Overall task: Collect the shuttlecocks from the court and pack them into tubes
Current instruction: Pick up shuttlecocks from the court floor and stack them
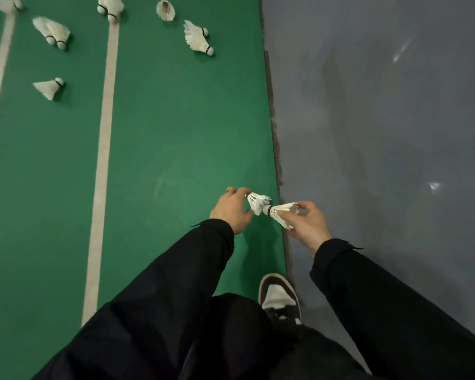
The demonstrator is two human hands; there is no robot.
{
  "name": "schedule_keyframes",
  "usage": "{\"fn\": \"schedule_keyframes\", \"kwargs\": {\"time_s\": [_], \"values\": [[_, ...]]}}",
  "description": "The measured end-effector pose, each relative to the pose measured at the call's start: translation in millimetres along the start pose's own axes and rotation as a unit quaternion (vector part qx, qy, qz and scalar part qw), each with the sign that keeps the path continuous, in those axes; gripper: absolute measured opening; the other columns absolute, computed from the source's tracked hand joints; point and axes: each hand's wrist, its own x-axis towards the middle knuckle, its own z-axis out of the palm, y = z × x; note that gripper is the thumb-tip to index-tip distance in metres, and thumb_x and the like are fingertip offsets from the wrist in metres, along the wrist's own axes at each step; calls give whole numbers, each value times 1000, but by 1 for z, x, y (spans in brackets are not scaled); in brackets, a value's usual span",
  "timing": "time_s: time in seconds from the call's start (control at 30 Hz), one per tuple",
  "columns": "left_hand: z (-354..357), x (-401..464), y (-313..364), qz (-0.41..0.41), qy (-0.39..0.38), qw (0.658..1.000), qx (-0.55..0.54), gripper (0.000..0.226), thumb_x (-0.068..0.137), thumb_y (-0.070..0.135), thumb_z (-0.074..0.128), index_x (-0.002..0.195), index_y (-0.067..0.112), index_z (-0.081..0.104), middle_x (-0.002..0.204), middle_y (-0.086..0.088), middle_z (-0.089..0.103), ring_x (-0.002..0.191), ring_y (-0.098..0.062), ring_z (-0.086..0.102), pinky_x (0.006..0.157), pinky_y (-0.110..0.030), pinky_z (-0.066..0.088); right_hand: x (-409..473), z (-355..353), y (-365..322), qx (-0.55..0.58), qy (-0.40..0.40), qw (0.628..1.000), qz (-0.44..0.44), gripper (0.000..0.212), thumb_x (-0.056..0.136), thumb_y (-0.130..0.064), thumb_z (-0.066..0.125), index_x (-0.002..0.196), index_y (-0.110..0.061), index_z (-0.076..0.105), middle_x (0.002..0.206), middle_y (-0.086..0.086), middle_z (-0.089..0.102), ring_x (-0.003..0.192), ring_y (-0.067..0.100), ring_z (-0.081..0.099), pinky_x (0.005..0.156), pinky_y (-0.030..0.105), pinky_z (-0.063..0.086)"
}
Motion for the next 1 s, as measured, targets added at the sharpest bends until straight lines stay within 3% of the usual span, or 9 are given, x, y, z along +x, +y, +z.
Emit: {"fn": "schedule_keyframes", "kwargs": {"time_s": [0.1, 0.23, 0.37, 0.5, 0.6, 0.73, 0.83, 1.0], "values": [[22, 38, -5, 34, -24, 996, 74, 78, 86, -4, 56, 155, 26, 36, 164, -9, 28, 148, -34, 30, 113, -55, 42, 28, 8, 13, -33, 9, 999, 1, 49, 83, -24, 83, 120, -20, 51, 123, 4, 62, 108, 24, 66, 101, 46, 54], [44, 64, -12, 59, -54, 982, 170, 89, 86, -9, 57, 160, 30, 26, 172, -7, 8, 158, -34, 9, 119, -58, 32, 46, 14, 26, -44, 10, 999, 4, 50, 84, -25, 83, 122, -20, 52, 123, 3, 62, 108, 23, 65, 100, 47, 54], [54, 72, -21, 51, -38, 980, 191, 57, 93, 6, 61, 145, 26, 47, 158, -9, 37, 150, -33, 28, 115, -55, 37, 49, 19, 26, -53, -4, 999, -7, 53, 83, -25, 83, 126, -21, 52, 124, 0, 64, 108, 18, 65, 99, 42, 55], [43, 61, -22, 57, 2, 994, 96, 45, 95, 7, 56, 137, 23, 49, 135, -7, 57, 130, -32, 48, 104, -51, 44, 42, 25, 5, -90, -14, 994, -60, 57, 85, -25, 82, 132, -22, 52, 115, -10, 61, 106, 11, 63, 84, 23, 48], [11, 22, -10, 84, 34, 996, -10, 41, 96, 11, 60, 135, 20, 53, 126, -8, 62, 116, -31, 55, 94, -46, 48, 14, 24, -29, -104, -33, 990, -93, 58, 83, -28, 84, 132, -27, 54, 116, -13, 62, 101, 1, 62, 79, 17, 45], [-72, -49, 15, 73, 89, 989, -91, 42, 96, 18, 69, 136, 21, 57, 128, -4, 64, 116, -26, 54, 97, -42, 48, -56, 19, -112, -133, -104, 976, -135, 59, 84, -33, 83, 135, -34, 55, 122, -17, 60, 102, -3, 63, 80, 15, 46], [-144, -101, 40, 63, 106, 986, -109, 42, 95, 20, 69, 136, 22, 58, 128, -2, 63, 116, -23, 53, 98, -41, 47, -117, 15, -174, -133, -129, 970, -156, 59, 83, -32, 83, 136, -36, 57, 128, -9, 63, 105, 3, 67, 87, 19, 53], [-259, -161, 83, 60, 124, 984, -109, 44, 94, 31, 68, 137, 30, 55, 125, 5, 62, 111, -18, 55, 94, -40, 50, -199, 13, -288, -180, -151, 948, -216, 56, 82, -40, 82, 133, -39, 58, 124, -18, 56, 103, 0, 62, 89, 21, 54]]}}
